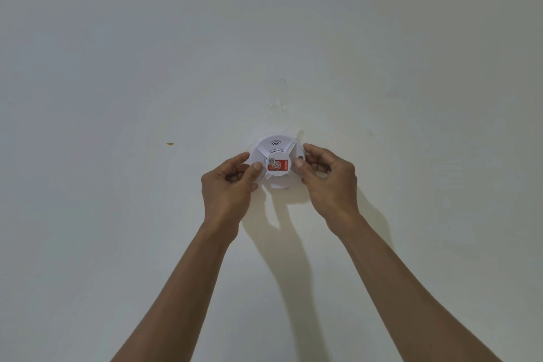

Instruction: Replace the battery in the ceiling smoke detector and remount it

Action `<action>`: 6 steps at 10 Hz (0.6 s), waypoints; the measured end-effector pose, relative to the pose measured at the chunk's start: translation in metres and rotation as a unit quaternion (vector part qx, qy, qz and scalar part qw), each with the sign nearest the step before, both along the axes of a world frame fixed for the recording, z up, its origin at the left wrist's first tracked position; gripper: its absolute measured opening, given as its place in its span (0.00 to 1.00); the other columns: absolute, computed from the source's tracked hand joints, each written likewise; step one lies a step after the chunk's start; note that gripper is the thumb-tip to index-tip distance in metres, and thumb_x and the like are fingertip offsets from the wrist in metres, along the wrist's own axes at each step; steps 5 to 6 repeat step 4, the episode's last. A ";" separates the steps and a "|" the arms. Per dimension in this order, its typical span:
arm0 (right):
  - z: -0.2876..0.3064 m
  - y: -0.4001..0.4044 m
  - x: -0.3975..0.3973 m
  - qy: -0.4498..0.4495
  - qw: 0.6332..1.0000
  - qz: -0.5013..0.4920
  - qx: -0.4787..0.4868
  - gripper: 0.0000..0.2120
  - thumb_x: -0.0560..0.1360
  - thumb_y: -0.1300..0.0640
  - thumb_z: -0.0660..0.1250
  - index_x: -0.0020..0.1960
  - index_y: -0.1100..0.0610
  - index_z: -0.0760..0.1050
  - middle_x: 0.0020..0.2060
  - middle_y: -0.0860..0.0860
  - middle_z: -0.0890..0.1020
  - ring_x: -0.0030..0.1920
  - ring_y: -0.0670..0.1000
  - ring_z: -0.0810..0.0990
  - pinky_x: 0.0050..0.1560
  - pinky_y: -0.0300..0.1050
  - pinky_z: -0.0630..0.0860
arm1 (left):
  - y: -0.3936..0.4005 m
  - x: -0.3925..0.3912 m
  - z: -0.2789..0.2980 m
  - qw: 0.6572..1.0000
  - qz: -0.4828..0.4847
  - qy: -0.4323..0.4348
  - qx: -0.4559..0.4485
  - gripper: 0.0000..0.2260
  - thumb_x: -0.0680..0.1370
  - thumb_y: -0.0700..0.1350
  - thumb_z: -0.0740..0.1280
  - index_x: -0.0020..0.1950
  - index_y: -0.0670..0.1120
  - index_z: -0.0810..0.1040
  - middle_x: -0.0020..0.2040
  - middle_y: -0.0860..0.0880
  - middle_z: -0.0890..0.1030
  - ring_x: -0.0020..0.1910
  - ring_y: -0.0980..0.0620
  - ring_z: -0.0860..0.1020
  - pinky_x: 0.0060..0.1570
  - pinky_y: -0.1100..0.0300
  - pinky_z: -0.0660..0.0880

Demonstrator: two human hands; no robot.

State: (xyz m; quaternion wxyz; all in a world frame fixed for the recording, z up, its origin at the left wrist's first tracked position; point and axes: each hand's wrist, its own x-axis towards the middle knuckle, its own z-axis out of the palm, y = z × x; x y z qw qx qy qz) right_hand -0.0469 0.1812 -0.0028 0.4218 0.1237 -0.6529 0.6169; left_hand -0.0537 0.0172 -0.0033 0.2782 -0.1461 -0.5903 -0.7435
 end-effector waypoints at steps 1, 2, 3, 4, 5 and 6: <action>-0.002 0.001 0.002 -0.008 1.000 0.008 -0.006 0.18 0.72 0.53 0.76 0.61 0.50 0.81 0.49 0.40 0.85 0.47 0.40 0.83 0.56 0.52 0.82 | 0.000 0.003 -0.002 1.000 0.005 -0.004 -0.005 0.14 0.74 0.43 0.77 0.59 0.48 0.82 0.42 0.45 0.85 0.41 0.53 0.84 0.54 0.46 0.82; -0.005 0.003 0.003 -0.015 1.000 0.015 -0.009 0.19 0.71 0.51 0.77 0.61 0.49 0.81 0.48 0.41 0.85 0.48 0.41 0.83 0.56 0.53 0.82 | -0.002 0.006 -0.004 1.000 0.011 -0.005 -0.005 0.14 0.74 0.43 0.77 0.59 0.48 0.82 0.39 0.50 0.83 0.39 0.56 0.83 0.54 0.47 0.82; -0.013 0.005 0.008 -0.024 0.999 0.018 -0.012 0.18 0.71 0.51 0.77 0.60 0.48 0.81 0.47 0.43 0.84 0.48 0.44 0.83 0.55 0.55 0.81 | -0.004 0.015 -0.010 1.000 0.018 -0.012 -0.009 0.16 0.74 0.44 0.77 0.61 0.47 0.82 0.39 0.50 0.82 0.37 0.58 0.82 0.53 0.47 0.83; -0.021 0.008 0.013 -0.031 0.999 0.017 -0.015 0.19 0.72 0.54 0.76 0.62 0.48 0.80 0.48 0.44 0.83 0.49 0.47 0.83 0.56 0.56 0.81 | -0.003 0.021 -0.017 0.999 0.035 -0.013 -0.011 0.14 0.74 0.45 0.76 0.60 0.49 0.82 0.43 0.46 0.84 0.38 0.58 0.82 0.50 0.50 0.84; -0.021 0.008 0.013 -0.031 0.999 0.017 -0.015 0.19 0.72 0.54 0.76 0.62 0.48 0.80 0.48 0.44 0.83 0.49 0.47 0.83 0.56 0.56 0.81 | -0.003 0.021 -0.017 0.999 0.035 -0.013 -0.011 0.14 0.74 0.45 0.76 0.60 0.49 0.82 0.43 0.46 0.84 0.38 0.58 0.82 0.50 0.50 0.84; -0.021 0.008 0.013 -0.031 0.999 0.017 -0.015 0.19 0.72 0.54 0.76 0.62 0.48 0.80 0.48 0.44 0.83 0.49 0.47 0.83 0.56 0.56 0.81 | -0.003 0.021 -0.017 0.999 0.035 -0.013 -0.011 0.14 0.74 0.45 0.76 0.60 0.49 0.82 0.43 0.46 0.84 0.38 0.58 0.82 0.50 0.50 0.84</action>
